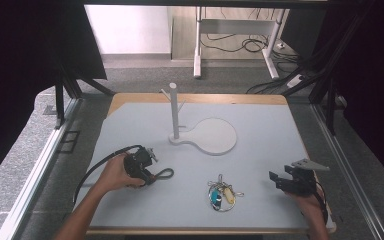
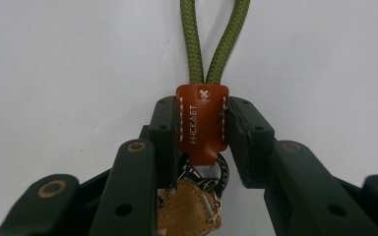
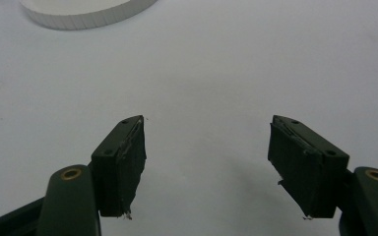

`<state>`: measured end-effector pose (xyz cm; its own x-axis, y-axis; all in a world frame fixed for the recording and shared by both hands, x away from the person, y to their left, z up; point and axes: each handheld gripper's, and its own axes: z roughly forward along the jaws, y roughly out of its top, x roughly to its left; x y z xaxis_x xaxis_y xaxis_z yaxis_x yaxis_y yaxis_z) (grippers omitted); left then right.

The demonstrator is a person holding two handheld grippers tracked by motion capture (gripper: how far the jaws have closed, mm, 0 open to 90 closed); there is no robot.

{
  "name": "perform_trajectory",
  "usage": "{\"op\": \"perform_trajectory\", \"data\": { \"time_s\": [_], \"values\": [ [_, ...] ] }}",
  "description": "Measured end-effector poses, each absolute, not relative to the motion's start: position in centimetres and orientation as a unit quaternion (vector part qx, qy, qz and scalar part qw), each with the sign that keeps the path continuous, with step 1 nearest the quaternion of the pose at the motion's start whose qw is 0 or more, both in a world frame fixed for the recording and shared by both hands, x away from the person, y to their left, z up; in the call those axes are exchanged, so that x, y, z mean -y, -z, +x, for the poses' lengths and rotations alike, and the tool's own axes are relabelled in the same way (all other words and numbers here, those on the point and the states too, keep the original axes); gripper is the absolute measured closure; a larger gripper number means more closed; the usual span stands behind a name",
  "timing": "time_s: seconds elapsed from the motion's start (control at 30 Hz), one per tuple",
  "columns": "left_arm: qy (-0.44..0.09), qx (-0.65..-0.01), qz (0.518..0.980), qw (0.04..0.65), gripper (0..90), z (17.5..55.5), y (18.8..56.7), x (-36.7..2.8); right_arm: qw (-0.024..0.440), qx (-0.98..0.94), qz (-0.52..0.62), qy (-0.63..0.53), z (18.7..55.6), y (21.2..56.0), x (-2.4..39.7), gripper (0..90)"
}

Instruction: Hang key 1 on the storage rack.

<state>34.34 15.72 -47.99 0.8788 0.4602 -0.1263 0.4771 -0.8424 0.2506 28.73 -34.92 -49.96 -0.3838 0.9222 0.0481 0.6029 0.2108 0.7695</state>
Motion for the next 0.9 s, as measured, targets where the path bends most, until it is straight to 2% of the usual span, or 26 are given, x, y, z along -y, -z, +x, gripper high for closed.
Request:
{"op": "perform_trajectory", "data": {
  "time_s": [0.47,0.9],
  "values": [
    [0.014,-0.262,0.946,0.19,66.4,34.7,42.7,-18.5,0.221,-0.747,0.51,-0.366,28.6,49.8,34.8,31.1],
    [-0.002,-0.258,0.945,0.201,66.4,35.6,39.4,-18.4,0.225,-0.744,0.511,-0.367,28.6,49.7,34.9,31.3]
  ]
}}
